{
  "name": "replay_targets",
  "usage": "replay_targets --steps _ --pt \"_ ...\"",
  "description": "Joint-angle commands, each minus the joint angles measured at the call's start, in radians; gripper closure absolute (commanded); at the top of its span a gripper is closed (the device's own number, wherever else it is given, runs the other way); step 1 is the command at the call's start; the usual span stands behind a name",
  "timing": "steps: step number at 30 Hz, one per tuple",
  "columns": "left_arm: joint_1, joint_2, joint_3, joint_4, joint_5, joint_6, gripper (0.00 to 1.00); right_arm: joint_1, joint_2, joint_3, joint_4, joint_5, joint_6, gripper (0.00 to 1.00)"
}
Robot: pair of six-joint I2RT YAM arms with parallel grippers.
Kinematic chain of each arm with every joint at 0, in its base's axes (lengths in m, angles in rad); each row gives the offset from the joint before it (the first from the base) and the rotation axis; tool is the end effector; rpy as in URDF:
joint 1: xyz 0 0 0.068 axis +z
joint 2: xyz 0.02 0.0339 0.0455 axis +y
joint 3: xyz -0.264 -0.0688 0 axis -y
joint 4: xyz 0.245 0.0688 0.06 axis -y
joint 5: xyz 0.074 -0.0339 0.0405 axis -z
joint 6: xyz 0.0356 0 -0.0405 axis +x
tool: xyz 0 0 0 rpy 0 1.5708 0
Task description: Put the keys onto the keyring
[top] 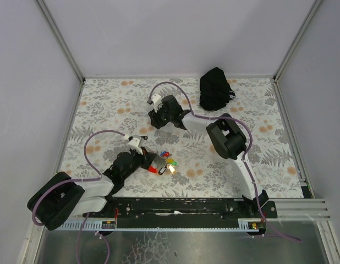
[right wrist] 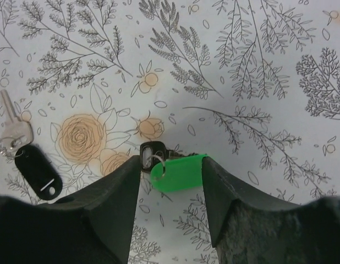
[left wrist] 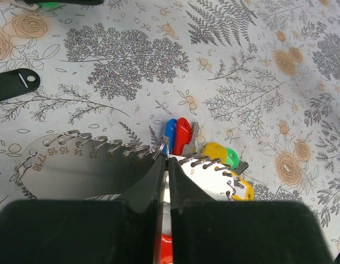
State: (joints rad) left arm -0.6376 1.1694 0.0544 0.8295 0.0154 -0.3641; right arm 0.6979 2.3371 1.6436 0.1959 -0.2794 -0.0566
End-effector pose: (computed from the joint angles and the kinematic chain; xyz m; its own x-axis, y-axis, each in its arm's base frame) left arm 0.1473 -0.1098 0.1321 -0.4277 -0.1263 -0.8951 0.4867 0.8022 -0.3457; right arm 0.3959 0.3449 0.1416 -0.3197 -0.3391 -0.8848 -0.8228 0.5625 0.0817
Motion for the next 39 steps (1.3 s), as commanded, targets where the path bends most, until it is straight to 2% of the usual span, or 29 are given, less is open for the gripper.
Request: replay_targets --steps 1,6,10,13,18,23,25,32,36,39 --pt "0.001 0.005 -0.002 0.068 -0.021 -0.003 1.0 0.013 0.03 0.099 -0.108 0.067 -0.04 0.46" --pt "0.001 -0.001 -0.004 0.066 -0.023 0.001 1.0 0.024 0.044 0.132 -0.171 0.114 -0.057 0.49" --pt "0.001 -0.002 -0.004 0.065 -0.022 0.002 1.0 0.037 0.08 0.192 -0.279 0.193 -0.073 0.56" --pt "0.001 0.0 -0.001 0.066 -0.019 0.005 1.0 0.038 0.069 0.169 -0.304 0.26 -0.062 0.62" --pt "0.001 0.009 0.005 0.074 -0.005 0.009 1.0 0.035 -0.026 0.015 -0.323 0.37 -0.028 0.65" --pt "0.001 0.033 0.009 0.105 0.053 0.024 1.0 0.023 -0.196 -0.241 -0.344 0.461 0.075 0.7" --pt "0.001 0.043 0.003 0.135 0.072 0.027 1.0 0.015 -0.263 -0.336 -0.345 0.493 0.139 0.69" --pt "0.001 0.109 0.042 0.179 0.198 0.065 1.0 0.006 -0.463 -0.591 -0.362 0.472 0.311 0.67" --pt "0.0 0.151 0.046 0.233 0.265 0.068 1.0 0.006 -0.602 -0.775 -0.294 0.47 0.357 0.67" --pt "-0.011 0.172 0.059 0.243 0.307 0.08 1.0 0.006 -0.739 -0.869 -0.258 0.443 0.359 0.63"
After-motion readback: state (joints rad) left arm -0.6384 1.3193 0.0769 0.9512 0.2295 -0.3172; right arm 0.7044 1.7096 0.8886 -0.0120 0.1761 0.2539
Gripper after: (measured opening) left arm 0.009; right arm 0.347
